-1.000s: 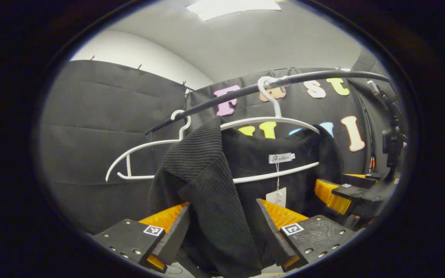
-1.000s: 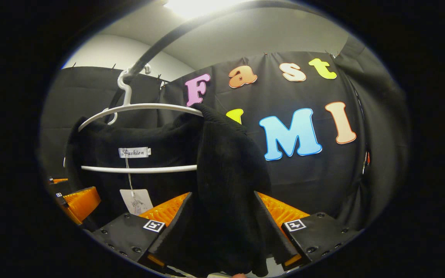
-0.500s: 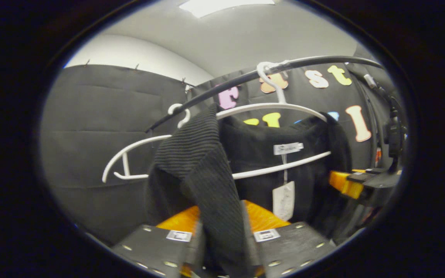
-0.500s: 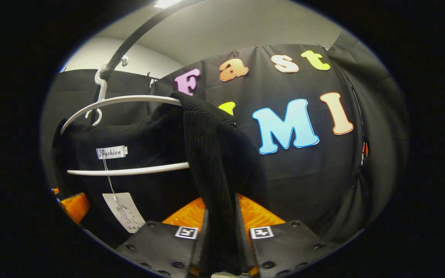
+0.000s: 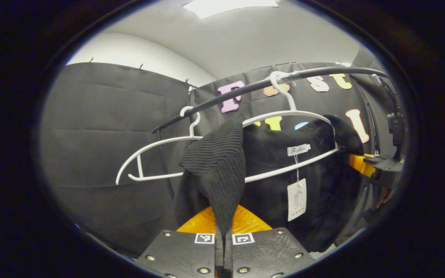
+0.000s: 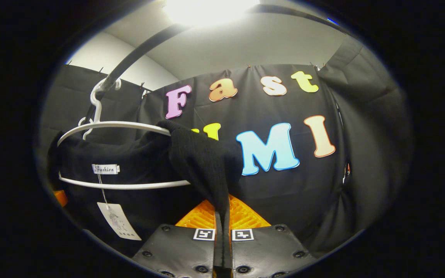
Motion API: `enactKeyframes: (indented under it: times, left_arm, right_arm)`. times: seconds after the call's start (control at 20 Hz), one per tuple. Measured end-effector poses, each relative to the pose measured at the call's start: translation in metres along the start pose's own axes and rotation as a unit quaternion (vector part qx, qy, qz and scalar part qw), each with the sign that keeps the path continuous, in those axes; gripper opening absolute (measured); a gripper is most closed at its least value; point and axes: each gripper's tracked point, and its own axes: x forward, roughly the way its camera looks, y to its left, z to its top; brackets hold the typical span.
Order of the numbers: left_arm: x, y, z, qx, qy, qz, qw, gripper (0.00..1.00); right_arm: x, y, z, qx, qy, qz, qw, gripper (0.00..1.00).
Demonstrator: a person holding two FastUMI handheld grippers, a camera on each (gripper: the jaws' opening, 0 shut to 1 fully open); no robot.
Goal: Grasp the clothes on the hanger with both hands and then place them into the laundry hamper below.
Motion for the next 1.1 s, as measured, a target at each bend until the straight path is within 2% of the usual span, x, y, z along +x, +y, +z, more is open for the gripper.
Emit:
enactKeyframes:
  times: [0.35, 0.7, 0.85, 1.0, 1.1]
  left_arm:
    - [-0.026, 0.035, 0.049, -0.007, -0.052, 0.020, 0.998, 0.04]
    - [-0.016, 0.094, 0.100, 0.000, -0.107, 0.063, 0.992, 0.03]
    - [-0.004, 0.104, 0.108, -0.010, -0.115, 0.051, 0.992, 0.04]
    - [0.011, 0.113, 0.110, 0.006, -0.114, 0.036, 0.993, 0.04]
    - [0.025, 0.109, 0.107, 0.011, -0.112, 0.012, 0.994, 0.04]
  right_arm:
    - [-0.004, -0.038, 0.038, 0.015, -0.046, -0.043, 0.998, 0.02]
    - [0.014, -0.050, 0.066, 0.011, -0.073, -0.042, 0.996, 0.01]
    - [0.024, -0.054, 0.069, 0.011, -0.075, -0.038, 0.996, 0.02]
    - [0.037, -0.061, 0.061, 0.010, -0.065, -0.041, 0.997, 0.02]
    - [0.044, -0.064, 0.054, 0.005, -0.059, -0.040, 0.997, 0.02]
